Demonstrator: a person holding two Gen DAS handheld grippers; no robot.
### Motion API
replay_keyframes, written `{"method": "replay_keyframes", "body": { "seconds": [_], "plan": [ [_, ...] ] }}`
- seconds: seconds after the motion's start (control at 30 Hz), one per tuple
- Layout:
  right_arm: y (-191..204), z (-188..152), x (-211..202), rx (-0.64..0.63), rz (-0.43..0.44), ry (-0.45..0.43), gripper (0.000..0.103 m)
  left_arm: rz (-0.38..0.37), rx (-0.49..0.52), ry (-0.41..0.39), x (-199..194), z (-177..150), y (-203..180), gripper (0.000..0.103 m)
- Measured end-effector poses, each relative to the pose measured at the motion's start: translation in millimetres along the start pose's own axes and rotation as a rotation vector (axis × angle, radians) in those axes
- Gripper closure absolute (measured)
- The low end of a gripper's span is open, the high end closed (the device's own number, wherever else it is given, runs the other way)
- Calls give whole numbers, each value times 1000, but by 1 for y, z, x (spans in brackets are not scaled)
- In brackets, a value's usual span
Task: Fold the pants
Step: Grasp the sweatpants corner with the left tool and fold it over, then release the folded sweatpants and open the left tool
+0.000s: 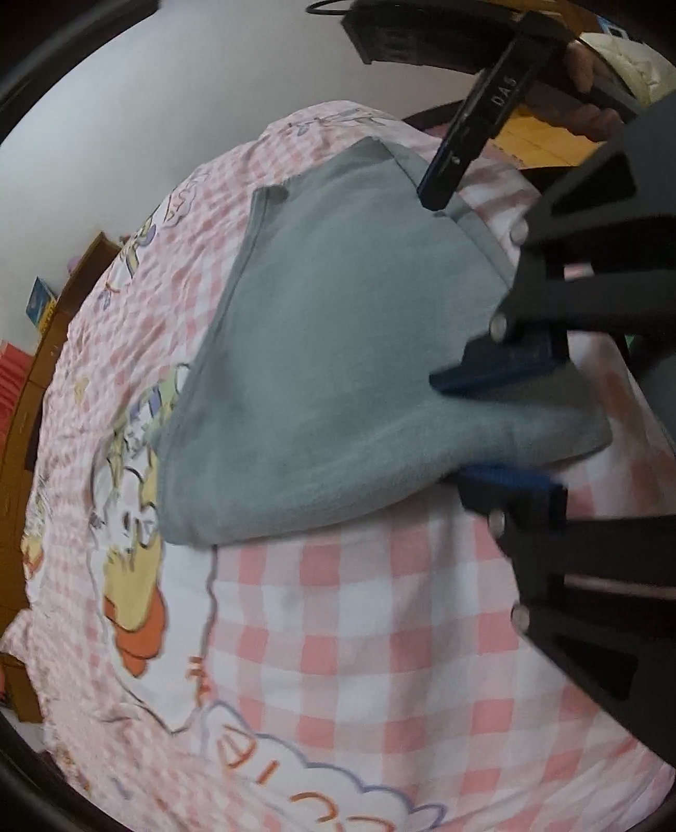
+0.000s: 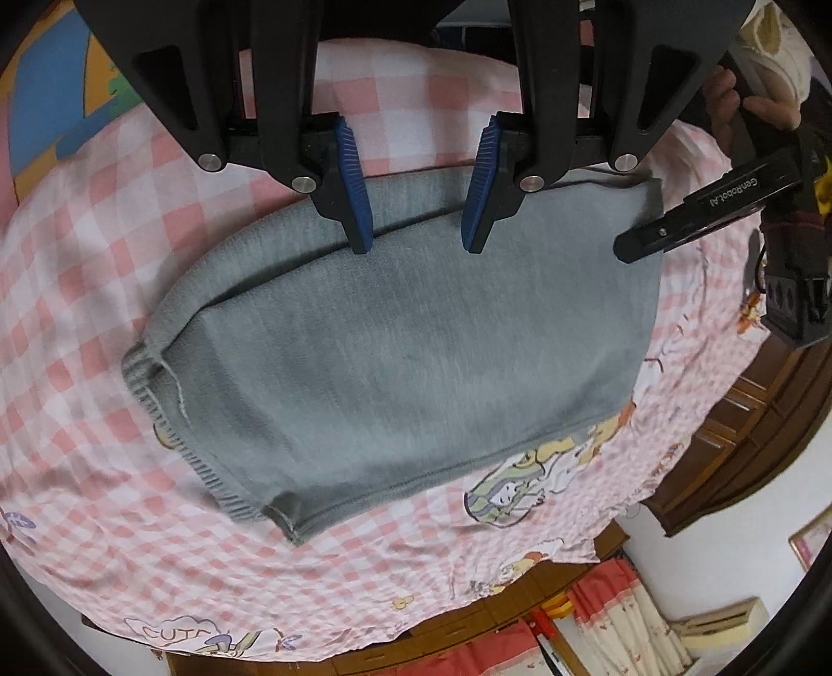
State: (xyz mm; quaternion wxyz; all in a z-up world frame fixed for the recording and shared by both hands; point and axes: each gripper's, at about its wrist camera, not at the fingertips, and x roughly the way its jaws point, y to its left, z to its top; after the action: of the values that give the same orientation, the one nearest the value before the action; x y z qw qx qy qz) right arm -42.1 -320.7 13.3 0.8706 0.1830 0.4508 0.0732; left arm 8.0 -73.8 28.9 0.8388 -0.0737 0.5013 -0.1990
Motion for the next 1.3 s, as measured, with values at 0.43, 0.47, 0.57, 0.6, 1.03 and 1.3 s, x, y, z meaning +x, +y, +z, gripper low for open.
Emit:
{"method": "replay_keyframes", "body": {
  "seconds": [0.43,0.47,0.57,0.6,1.03,1.3],
  "plan": [
    [-6,4,-28,11,38,-88,67,-81,201,-143,-61,31,-69,86],
    [-11,4,-31,19,37,-97,67,-92,223,-140,-60,36,-79,86],
    [-22,4,-41,42,29,-122,67,-114,260,-128,-55,44,-99,86],
    [-26,4,-43,48,26,-129,67,-123,271,-123,-53,46,-107,86],
    [-73,1,-61,140,-17,-166,67,-163,379,19,31,51,-183,87],
    [-79,-1,-55,146,-32,-137,67,-124,375,84,56,42,-189,73]
  ]
}}
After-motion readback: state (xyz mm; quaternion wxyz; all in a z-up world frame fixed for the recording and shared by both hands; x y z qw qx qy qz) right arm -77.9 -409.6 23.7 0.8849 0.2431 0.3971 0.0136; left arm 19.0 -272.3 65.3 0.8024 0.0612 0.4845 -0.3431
